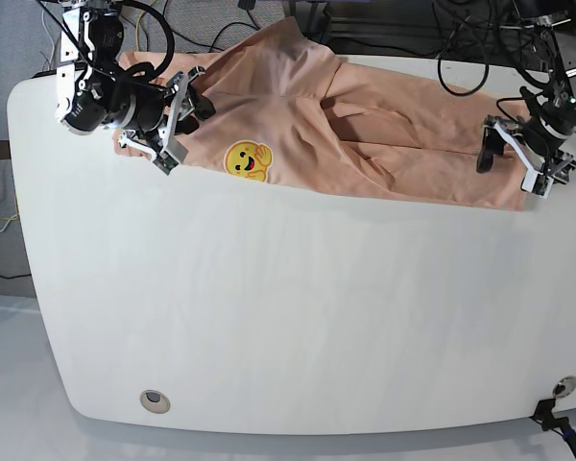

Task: Fold the T-shirt properly

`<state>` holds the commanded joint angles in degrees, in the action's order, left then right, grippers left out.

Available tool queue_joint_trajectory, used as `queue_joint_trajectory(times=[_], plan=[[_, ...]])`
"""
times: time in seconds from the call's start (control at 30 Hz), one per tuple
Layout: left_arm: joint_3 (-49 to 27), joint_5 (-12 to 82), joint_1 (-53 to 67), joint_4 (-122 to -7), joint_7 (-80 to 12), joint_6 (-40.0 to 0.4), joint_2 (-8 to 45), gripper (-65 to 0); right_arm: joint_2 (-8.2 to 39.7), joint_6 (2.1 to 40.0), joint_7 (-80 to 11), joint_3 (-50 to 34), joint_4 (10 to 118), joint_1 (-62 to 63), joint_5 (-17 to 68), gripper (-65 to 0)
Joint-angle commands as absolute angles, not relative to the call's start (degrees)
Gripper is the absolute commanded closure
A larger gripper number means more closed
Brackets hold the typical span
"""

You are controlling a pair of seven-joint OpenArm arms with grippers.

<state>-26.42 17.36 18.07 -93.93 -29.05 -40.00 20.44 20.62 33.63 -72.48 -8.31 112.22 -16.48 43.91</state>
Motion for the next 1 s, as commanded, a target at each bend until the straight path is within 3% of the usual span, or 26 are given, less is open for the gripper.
queue_joint_trajectory(times=[0.03, 0.13, 0.17, 0.33, 0.5, 0.7, 1.0], plan=[[-26.42, 17.36, 19.12, -94.64, -29.05, -40.0, 20.35, -32.8, 20.62, 33.63, -72.13, -8.31, 111.25, -16.66, 43.91, -1.0], [-26.07, 17.27, 20.97, -95.16, -29.05, -40.0, 18.68, -5.4, 20.62, 33.63, -72.04, -8.31, 108.26, -16.66, 43.91, 0.0], [-26.07, 17.27, 21.05, -95.16, -29.05, -40.0, 18.42, 0.0, 20.79, 33.63, -72.04, -8.31, 107.3, -16.75, 43.91, 0.0], [-26.07, 17.19, 22.55, -94.55, -29.05, -40.0, 17.98, 0.0, 21.14, 33.63, -70.55, -8.22, 103.25, -17.1, 42.42, 0.0], [-25.63, 17.19, 22.29, -90.59, -29.05, -40.0, 17.71, 0.0, 20.79, 34.24, -68.97, -4.35, 98.51, -14.46, 29.41, 0.0], [-25.63, 17.19, 20.79, -87.78, -28.97, -40.0, 17.8, 0.0, 21.05, 34.24, -62.37, 1.36, 90.24, -9.63, 21.32, 0.0], [-25.63, 17.1, 14.9, -82.33, -28.97, -40.0, 17.89, 0.0, 21.14, 34.24, -56.48, 1.63, 78.55, -1.36, 20.18, 0.0]])
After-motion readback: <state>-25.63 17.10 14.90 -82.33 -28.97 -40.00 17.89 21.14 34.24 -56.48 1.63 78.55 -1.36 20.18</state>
